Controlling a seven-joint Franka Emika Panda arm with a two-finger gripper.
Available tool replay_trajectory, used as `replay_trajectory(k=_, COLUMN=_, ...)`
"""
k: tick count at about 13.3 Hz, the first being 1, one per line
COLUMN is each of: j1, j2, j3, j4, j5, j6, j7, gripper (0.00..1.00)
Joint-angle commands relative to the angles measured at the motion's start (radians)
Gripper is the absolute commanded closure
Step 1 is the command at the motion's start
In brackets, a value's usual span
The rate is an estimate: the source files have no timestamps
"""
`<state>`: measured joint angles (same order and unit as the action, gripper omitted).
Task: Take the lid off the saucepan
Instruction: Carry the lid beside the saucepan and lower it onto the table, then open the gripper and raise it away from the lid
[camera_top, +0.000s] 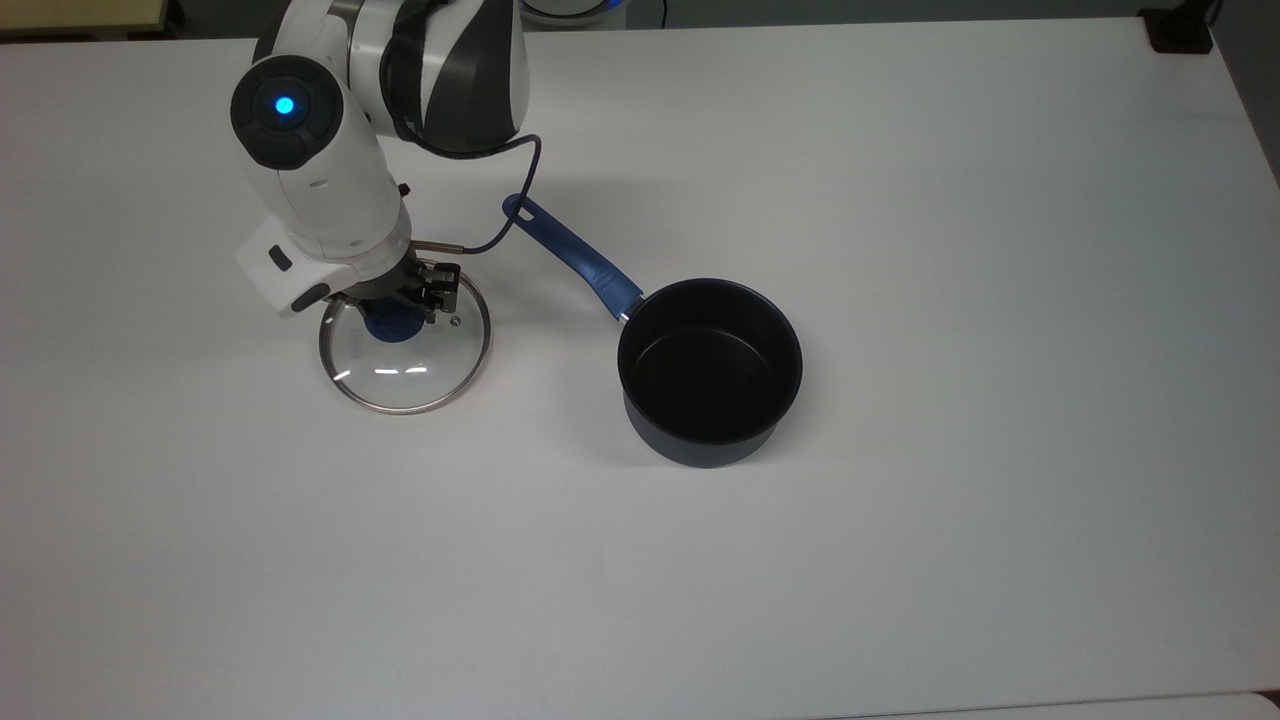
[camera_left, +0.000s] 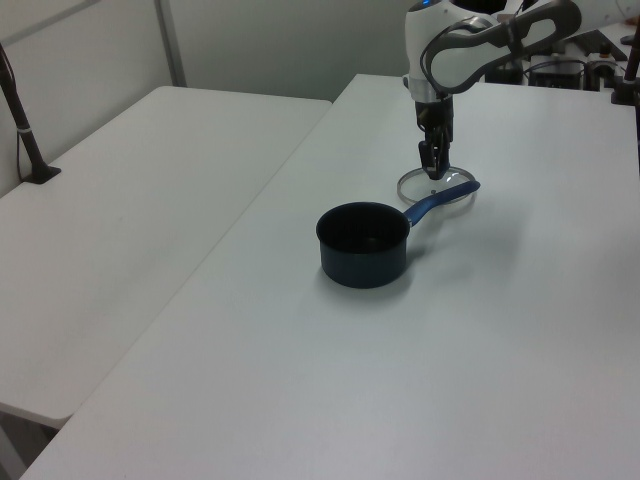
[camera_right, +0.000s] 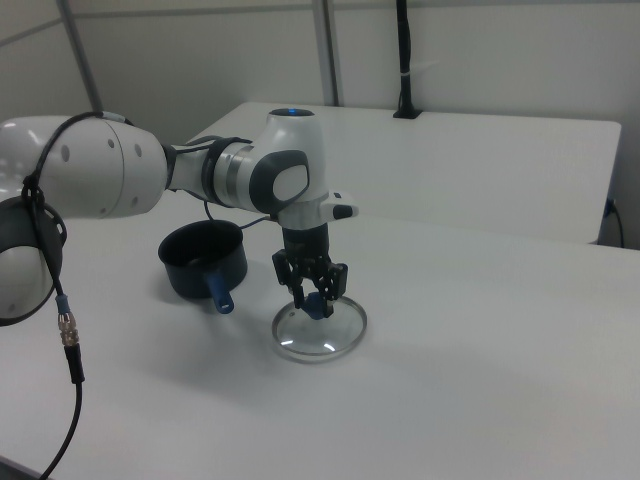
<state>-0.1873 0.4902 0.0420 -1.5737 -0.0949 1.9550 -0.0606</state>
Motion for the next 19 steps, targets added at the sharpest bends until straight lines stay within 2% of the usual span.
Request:
replay_trajectory(k=1, j1=0.0, j2=-0.016, j3=0.003, j4=-0.029, j5=-0.011, j6=0.005, j7=-0.022, gripper=0.59)
replay_trajectory(k=4, j1=0.002, j2=-0.012, j3=0.003, j4=-0.029, j5=-0.012, j6=0.004, j7=-0.024, gripper=0.43)
replay_trajectory(k=6, j1=0.0, j2=-0.012, j3=0.003, j4=-0.026, j5=-0.012, j6=0.002, j7=-0.021, gripper=0.22)
replay_trajectory(k=7, j1=0.002, j2=-0.012, j3=0.003, j4=-0.025, j5=-0.012, j6=0.001, j7=-0.019, gripper=0.15)
replay_trajectory(k=8, j1=0.003, j2=-0.012, j3=0.003, j4=-0.02, j5=-0.012, j6=-0.002, j7=-0.012, gripper=0.0)
replay_trajectory(k=11, j1=0.009, j2=-0.048, j3=0.004, j4=0.026, j5=0.0, j6=-0.016, j7=0.023, gripper=0.0)
replay_trajectory(k=14, j1=0.02, j2=-0.143, j3=0.018, j4=0.054, j5=0.001, j6=-0.028, j7=0.117, gripper=0.0)
replay_trajectory(k=17, j1=0.083, j2=-0.246, j3=0.016, j4=0.054, j5=0.001, j6=-0.177, j7=0.127, gripper=0.0)
replay_trajectory(k=19, j1=0.092, j2=-0.309, j3=0.016, j4=0.054, j5=0.006, j6=-0.261, j7=0.127, gripper=0.0)
